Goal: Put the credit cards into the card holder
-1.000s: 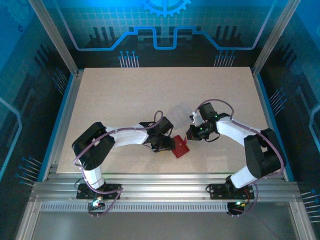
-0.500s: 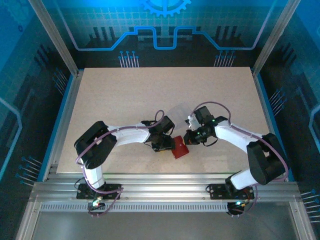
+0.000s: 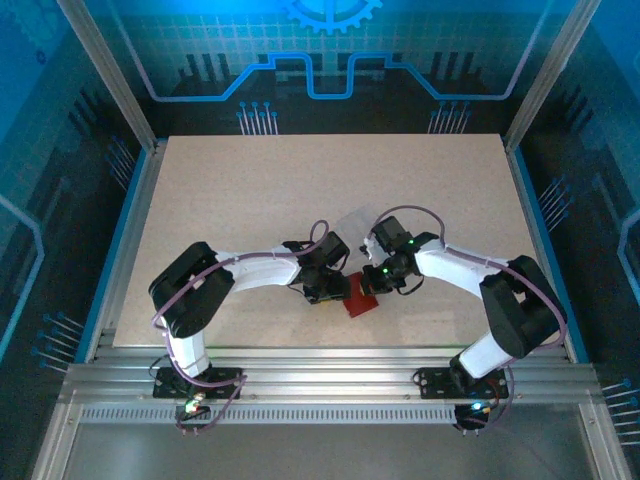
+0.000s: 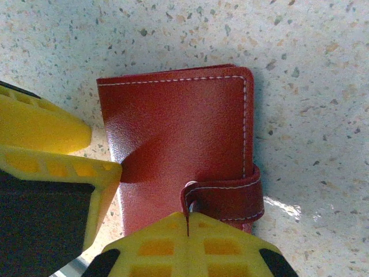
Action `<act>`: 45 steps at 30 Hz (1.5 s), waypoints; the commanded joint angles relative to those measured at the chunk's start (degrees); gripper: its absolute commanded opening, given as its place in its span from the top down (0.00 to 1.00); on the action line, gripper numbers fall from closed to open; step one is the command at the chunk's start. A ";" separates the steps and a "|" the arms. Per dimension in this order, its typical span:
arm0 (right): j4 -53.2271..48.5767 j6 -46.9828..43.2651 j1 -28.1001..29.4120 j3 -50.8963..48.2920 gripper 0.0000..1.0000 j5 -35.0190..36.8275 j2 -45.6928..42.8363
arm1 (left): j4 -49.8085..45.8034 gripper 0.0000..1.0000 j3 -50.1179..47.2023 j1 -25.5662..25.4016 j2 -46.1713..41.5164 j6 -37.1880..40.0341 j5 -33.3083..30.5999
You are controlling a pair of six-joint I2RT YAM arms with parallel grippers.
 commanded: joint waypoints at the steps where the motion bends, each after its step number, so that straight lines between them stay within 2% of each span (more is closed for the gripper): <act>1: -2.51 0.88 1.12 0.85 1.00 3.18 0.70 | 5.73 0.51 -0.51 -1.17 4.03 -0.30 2.89; 23: -3.14 1.29 4.36 2.56 1.00 5.74 2.89 | 7.01 0.51 -1.57 -1.21 3.93 -0.78 3.09; 45: -5.34 1.18 2.20 2.27 1.00 7.91 1.18 | 8.33 0.51 -2.45 -1.17 4.37 -1.34 3.38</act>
